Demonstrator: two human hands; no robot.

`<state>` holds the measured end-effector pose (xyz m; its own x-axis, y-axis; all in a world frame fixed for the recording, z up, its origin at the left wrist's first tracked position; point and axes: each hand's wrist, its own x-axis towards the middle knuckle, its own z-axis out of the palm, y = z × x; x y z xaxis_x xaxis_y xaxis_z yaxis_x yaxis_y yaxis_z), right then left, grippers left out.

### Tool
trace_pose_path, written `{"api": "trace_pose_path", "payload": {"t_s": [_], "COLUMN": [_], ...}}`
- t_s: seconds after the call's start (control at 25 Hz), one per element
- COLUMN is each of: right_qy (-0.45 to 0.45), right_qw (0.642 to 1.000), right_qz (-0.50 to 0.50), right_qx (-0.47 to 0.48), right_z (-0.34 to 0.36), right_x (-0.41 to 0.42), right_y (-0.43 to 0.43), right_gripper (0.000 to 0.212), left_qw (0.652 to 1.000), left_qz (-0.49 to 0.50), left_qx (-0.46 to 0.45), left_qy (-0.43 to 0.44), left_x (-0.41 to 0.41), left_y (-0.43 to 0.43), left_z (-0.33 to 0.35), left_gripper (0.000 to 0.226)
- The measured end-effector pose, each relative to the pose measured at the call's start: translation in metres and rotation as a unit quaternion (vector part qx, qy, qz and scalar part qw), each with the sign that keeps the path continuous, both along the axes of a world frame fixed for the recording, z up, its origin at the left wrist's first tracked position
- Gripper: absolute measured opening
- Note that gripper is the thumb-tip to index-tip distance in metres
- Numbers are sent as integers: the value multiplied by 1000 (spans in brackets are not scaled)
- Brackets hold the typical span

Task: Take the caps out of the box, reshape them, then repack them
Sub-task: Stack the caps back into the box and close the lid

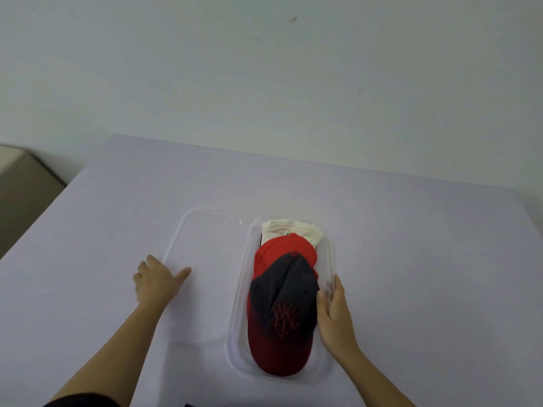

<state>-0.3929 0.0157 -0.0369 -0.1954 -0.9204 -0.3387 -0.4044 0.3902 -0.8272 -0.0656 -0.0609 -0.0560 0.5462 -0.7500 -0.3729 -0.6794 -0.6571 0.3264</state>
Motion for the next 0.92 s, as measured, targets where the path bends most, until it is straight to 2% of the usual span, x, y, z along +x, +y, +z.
{"api": "trace_pose_path", "payload": {"t_s": [0.12,0.24,0.32,0.44,0.52,0.56,0.64,0.68,0.76,0.84,0.92], "right_qy": [14,28,19,8,33,59,94,84,-6,-151,-288], "right_qw": [1000,999,999,1000,999,997,989,987,988,984,957], "right_qz": [-19,-24,-23,-18,-24,-37,-69,-81,-81,-41,-11], "right_qx": [-4,-7,-11,-8,-9,-25,-87,-115,-129,-89,-34], "right_z": [-5,-8,-7,-4,1,6,24,38,74,107,129], "right_x": [2,1,0,-1,-2,0,6,11,23,29,30], "right_y": [-3,-3,-2,-1,-1,-1,-5,-10,-21,-27,-28], "right_gripper": [54,53,54,55,55,56,55,53,49,49,49], "left_qw": [998,999,993,964,951,950,940,923,876,834,818], "left_qz": [-8,30,40,73,80,65,40,37,44,51,32], "left_qx": [55,38,-23,-125,-185,-219,-286,-316,-344,-319,-264], "left_qy": [-21,19,107,222,235,212,184,216,336,447,510], "left_x": [7,11,16,20,17,16,11,9,-1,-20,-49], "left_y": [8,-1,-7,-12,-13,-13,-8,-4,4,13,23], "left_z": [-11,-4,11,53,85,101,139,157,187,197,184], "left_gripper": [88,87,72,50,51,54,61,63,65,64,64]}}
